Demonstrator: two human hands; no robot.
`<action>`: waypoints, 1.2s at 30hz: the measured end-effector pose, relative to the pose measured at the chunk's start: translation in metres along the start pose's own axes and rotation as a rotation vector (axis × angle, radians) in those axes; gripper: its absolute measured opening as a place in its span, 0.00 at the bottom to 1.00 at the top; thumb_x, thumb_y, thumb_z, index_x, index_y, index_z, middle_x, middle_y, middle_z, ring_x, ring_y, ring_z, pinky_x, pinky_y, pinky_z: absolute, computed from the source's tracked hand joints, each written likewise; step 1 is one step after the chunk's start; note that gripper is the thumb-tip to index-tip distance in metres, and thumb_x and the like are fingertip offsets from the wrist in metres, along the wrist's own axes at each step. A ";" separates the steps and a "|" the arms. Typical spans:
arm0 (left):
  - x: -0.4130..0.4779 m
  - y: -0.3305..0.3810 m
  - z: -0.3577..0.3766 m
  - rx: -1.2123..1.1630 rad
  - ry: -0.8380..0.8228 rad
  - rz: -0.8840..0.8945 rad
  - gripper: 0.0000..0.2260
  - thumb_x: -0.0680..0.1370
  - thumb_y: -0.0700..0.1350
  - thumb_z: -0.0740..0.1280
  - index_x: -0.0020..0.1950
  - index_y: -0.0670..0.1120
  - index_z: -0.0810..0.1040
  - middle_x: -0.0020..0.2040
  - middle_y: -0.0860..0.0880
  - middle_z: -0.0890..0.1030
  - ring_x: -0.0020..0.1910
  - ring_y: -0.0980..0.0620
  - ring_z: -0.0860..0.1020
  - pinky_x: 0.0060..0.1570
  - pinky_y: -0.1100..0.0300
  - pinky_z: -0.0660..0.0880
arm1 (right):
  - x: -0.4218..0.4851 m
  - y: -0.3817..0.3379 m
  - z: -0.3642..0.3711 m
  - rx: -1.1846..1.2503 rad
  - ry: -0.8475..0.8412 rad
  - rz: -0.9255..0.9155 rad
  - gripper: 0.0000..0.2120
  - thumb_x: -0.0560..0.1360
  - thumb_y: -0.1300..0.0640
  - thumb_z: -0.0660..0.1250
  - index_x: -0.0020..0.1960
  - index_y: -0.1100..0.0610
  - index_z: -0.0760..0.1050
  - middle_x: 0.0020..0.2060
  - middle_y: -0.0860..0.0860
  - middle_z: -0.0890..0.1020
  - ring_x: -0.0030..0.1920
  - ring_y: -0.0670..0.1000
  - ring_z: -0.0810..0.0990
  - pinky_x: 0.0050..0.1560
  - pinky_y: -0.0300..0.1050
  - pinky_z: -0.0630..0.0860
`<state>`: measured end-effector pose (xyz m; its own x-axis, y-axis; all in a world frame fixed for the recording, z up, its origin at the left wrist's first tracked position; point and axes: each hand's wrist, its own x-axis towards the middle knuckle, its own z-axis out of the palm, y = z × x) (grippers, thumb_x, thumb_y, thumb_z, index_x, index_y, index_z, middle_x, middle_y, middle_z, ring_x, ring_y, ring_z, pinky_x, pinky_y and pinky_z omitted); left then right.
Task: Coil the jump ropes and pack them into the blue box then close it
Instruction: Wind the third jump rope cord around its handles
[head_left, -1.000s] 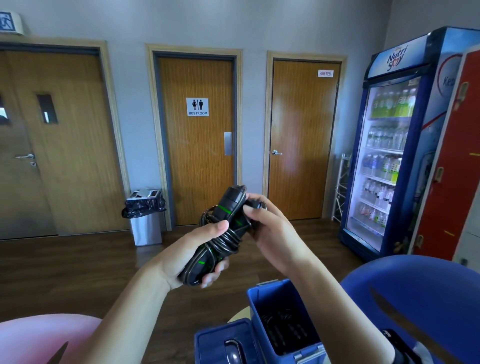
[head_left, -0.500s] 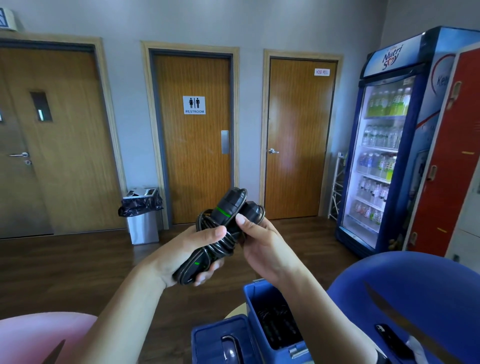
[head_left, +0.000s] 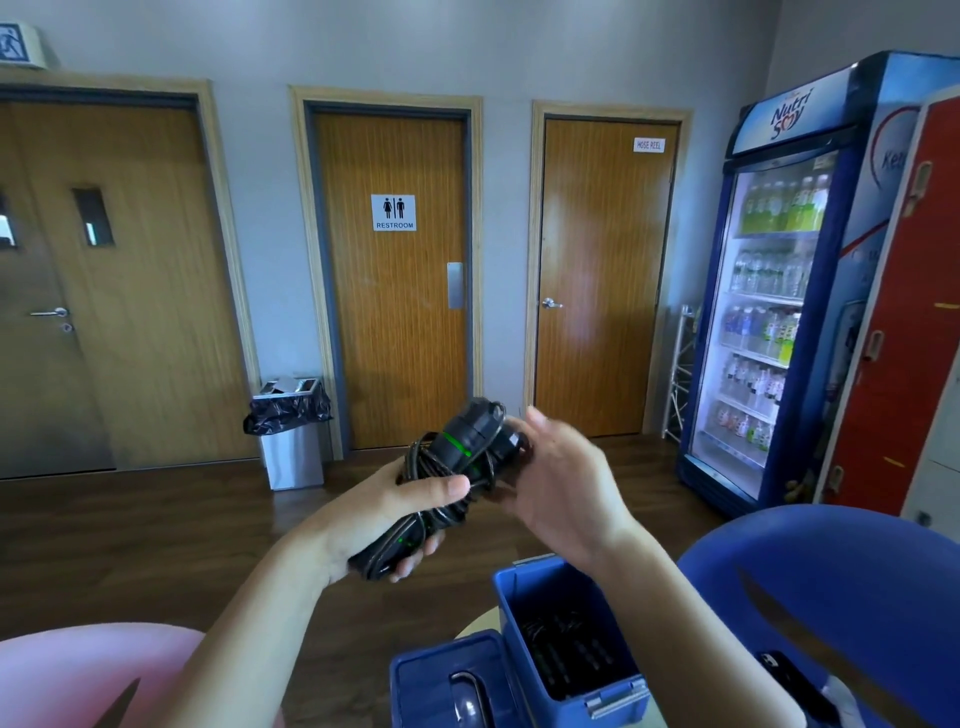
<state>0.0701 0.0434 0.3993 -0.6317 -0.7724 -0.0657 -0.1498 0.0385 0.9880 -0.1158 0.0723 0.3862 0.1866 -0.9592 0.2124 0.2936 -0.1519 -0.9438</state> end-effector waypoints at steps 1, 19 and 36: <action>-0.001 0.000 -0.001 0.136 0.029 0.010 0.28 0.64 0.60 0.76 0.58 0.51 0.73 0.30 0.48 0.78 0.22 0.52 0.73 0.23 0.61 0.71 | 0.000 -0.008 -0.003 -0.073 0.037 0.062 0.28 0.78 0.39 0.54 0.65 0.59 0.72 0.63 0.60 0.78 0.63 0.60 0.77 0.67 0.59 0.71; 0.023 0.011 -0.005 1.161 0.351 0.219 0.45 0.57 0.69 0.75 0.67 0.61 0.57 0.60 0.53 0.79 0.53 0.49 0.79 0.49 0.56 0.76 | 0.041 0.005 0.005 -0.496 0.548 -0.137 0.20 0.69 0.37 0.71 0.39 0.54 0.75 0.35 0.52 0.82 0.36 0.53 0.83 0.29 0.42 0.76; 0.043 0.000 -0.003 0.071 0.934 0.474 0.15 0.80 0.54 0.61 0.46 0.43 0.78 0.31 0.52 0.71 0.28 0.62 0.71 0.33 0.66 0.65 | 0.035 -0.008 0.011 -0.362 0.496 -0.065 0.32 0.74 0.29 0.53 0.62 0.54 0.68 0.50 0.55 0.80 0.44 0.56 0.84 0.38 0.51 0.82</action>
<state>0.0448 0.0086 0.3968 0.1961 -0.8495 0.4898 -0.1036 0.4787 0.8718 -0.1011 0.0422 0.4044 -0.3044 -0.9288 0.2116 -0.0636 -0.2018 -0.9774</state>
